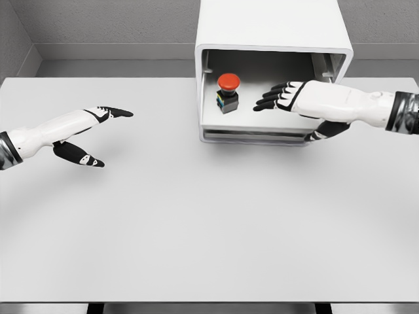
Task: Slide open multi-storey tabletop storage cabinets and put open load switch and slide close multi-storey tabletop storage cabinets
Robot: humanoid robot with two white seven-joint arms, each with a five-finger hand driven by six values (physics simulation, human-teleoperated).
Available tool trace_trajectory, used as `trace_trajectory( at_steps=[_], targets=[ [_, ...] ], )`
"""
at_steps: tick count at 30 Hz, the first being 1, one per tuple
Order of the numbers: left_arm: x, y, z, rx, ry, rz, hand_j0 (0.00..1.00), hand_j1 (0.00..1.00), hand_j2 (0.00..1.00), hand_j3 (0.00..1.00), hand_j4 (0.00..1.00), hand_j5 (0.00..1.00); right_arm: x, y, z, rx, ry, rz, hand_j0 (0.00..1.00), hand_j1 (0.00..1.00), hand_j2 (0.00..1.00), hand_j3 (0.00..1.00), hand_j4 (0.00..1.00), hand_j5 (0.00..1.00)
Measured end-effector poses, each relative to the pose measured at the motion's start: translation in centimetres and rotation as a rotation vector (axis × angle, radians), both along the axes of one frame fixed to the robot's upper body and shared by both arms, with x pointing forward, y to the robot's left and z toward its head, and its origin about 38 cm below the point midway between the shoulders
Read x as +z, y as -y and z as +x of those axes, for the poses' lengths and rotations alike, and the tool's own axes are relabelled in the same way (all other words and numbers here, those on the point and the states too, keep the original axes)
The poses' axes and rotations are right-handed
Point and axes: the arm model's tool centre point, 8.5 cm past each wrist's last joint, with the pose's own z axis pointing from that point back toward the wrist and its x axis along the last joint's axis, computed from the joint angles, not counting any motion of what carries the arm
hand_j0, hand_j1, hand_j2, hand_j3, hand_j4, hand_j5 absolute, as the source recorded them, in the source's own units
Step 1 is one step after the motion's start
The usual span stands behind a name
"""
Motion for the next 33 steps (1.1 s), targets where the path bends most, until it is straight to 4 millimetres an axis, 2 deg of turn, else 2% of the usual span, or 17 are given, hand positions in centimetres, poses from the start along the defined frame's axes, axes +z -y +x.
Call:
trace_trajectory(
  at_steps=[9, 12, 18, 21, 25, 28, 30, 33],
  targets=[
    [0.0, 0.0, 0.0, 0.0, -0.001, -0.001, 1.0, 1.0, 1.0, 1.0, 1.0, 1.0, 0.2, -0.5, 2.1, -0.026, 0.003, 0.004, 1.0, 1.0, 1.0, 1.0, 1.0, 1.0],
    [-0.1, 0.0, 0.0, 0.0, -0.002, -0.001, 1.0, 1.0, 1.0, 1.0, 1.0, 1.0, -0.4, -0.7, 3.1, -0.045, -0.005, 0.001, 1.0, 1.0, 1.0, 1.0, 1.0, 1.0],
    [0.0, 0.0, 0.0, 0.0, -0.001, -0.001, 1.0, 1.0, 1.0, 1.0, 1.0, 1.0, -0.8, -0.7, 3.4, -0.055, -0.009, 0.003, 1.0, 1.0, 1.0, 1.0, 1.0, 1.0],
    [0.0, 0.0, 0.0, -0.001, -0.001, 0.0, 1.0, 1.0, 1.0, 1.0, 1.0, 1.0, 0.3, -0.3, 2.1, -0.035, 0.008, 0.013, 1.0, 1.0, 1.0, 1.0, 1.0, 1.0],
    [0.0, 0.1, 0.0, -0.002, -0.001, 0.001, 1.0, 1.0, 1.0, 1.0, 1.0, 1.0, 3.2, 0.9, -1.0, 0.018, 0.055, -0.022, 1.0, 1.0, 1.0, 1.0, 1.0, 1.0],
    [0.0, 0.0, 0.0, -0.002, -0.001, 0.003, 1.0, 1.0, 1.0, 1.0, 1.0, 1.0, 3.9, 3.4, -2.6, -0.009, 0.057, -0.078, 1.0, 1.0, 1.0, 1.0, 1.0, 1.0],
    [0.0, 0.0, 0.0, -0.003, 0.0, 0.004, 1.0, 1.0, 1.0, 1.0, 1.0, 1.0, 2.6, 5.9, -3.9, -0.055, 0.012, -0.127, 1.0, 1.0, 1.0, 1.0, 1.0, 1.0],
    [-0.1, 0.0, -0.1, -0.005, -0.003, 0.009, 1.0, 1.0, 1.0, 1.0, 1.0, 1.0, 2.3, 8.7, -5.2, -0.109, -0.02, -0.188, 1.0, 1.0, 1.0, 1.0, 1.0, 1.0]
  ],
)
